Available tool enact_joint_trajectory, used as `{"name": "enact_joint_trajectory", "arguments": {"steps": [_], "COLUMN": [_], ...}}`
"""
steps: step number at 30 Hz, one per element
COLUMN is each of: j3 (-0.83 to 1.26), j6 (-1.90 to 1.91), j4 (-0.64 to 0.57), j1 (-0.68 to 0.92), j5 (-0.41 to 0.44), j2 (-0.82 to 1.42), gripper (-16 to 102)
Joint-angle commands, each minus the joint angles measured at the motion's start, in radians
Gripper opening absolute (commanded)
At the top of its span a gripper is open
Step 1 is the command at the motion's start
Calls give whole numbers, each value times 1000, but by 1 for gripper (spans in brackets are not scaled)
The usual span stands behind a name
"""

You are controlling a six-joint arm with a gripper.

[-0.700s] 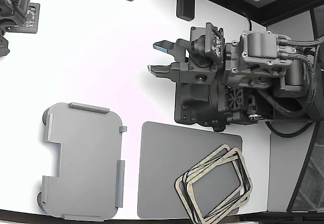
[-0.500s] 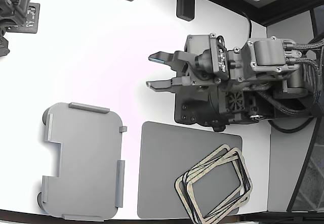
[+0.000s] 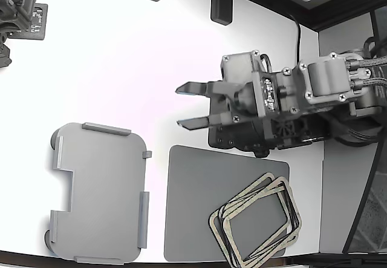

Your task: Move top rectangular frame to the holder.

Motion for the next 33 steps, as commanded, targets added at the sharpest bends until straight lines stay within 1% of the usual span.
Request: {"name": "enact_joint_trajectory", "arguments": {"steps": [1, 5, 9, 10, 12, 14, 17, 21, 25, 27, 33], "j3": [-94, -219, -367, -382, -396, -403, -400, -413, -486, -511, -508], "j6": [78, 261, 413, 440, 485, 526, 577, 615, 727, 776, 890], "j4": [78, 241, 405, 423, 445, 469, 489, 502, 595, 626, 618], "j1": [133, 354, 505, 534, 604, 655, 713, 772, 867, 907, 1029], "j5": [55, 172, 199, 202, 242, 259, 244, 202, 206, 189, 193], "j2": [-37, -201, -377, -393, -410, -430, -440, -446, -537, -583, -652], "gripper": [100, 100, 100, 100, 100, 100, 100, 100, 100, 100, 100]}}
